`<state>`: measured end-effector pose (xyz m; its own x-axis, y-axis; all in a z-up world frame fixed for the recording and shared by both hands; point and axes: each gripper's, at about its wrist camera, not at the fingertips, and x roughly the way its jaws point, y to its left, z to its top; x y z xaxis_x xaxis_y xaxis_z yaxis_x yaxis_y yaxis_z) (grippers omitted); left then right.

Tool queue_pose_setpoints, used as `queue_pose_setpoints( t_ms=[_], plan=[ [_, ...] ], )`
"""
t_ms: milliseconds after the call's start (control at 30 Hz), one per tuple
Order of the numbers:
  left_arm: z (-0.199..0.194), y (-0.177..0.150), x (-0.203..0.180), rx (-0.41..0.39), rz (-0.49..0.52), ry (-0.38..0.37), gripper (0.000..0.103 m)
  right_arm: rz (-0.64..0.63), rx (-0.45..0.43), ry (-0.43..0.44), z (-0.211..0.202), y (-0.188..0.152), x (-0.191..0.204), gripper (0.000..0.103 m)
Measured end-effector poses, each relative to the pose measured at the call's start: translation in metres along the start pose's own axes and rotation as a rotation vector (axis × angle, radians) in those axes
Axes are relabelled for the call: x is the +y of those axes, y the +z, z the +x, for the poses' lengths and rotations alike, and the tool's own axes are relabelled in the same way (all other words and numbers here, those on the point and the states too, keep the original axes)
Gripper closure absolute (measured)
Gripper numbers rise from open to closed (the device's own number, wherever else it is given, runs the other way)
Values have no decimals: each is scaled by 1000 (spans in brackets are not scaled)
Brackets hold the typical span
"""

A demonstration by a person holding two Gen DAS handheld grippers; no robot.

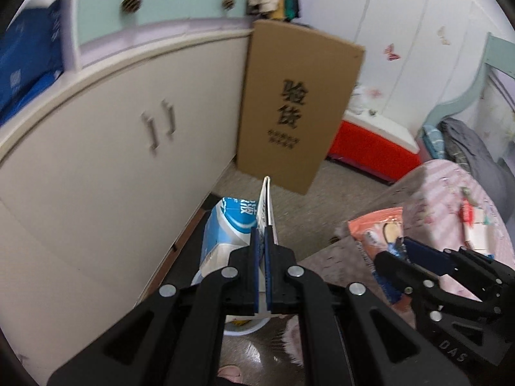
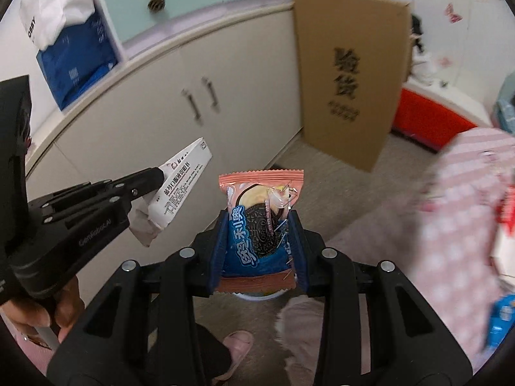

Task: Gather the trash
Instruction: 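Carry both items over the bin and open both grippers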

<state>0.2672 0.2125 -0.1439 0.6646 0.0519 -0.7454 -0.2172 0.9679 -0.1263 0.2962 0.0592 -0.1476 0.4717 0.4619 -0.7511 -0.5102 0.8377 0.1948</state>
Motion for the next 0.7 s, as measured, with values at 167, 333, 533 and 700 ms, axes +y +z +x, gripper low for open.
queue_pose_setpoints(
  t_ms=[167,333,533,700],
  plan=[
    [26,-9,33,58,-37,47,100,7,31,4,40,4,9,42],
    [46,-14,44,98,-52,58,100,2,36,-25,47,2,5,41],
    [63,-20,36,133,-40,53,100,-10,13,-70,39,-4,-2,38],
    [70,-21,29,146,-36,46,100,2,-6,-72,36,-5,-7,37]
  ],
)
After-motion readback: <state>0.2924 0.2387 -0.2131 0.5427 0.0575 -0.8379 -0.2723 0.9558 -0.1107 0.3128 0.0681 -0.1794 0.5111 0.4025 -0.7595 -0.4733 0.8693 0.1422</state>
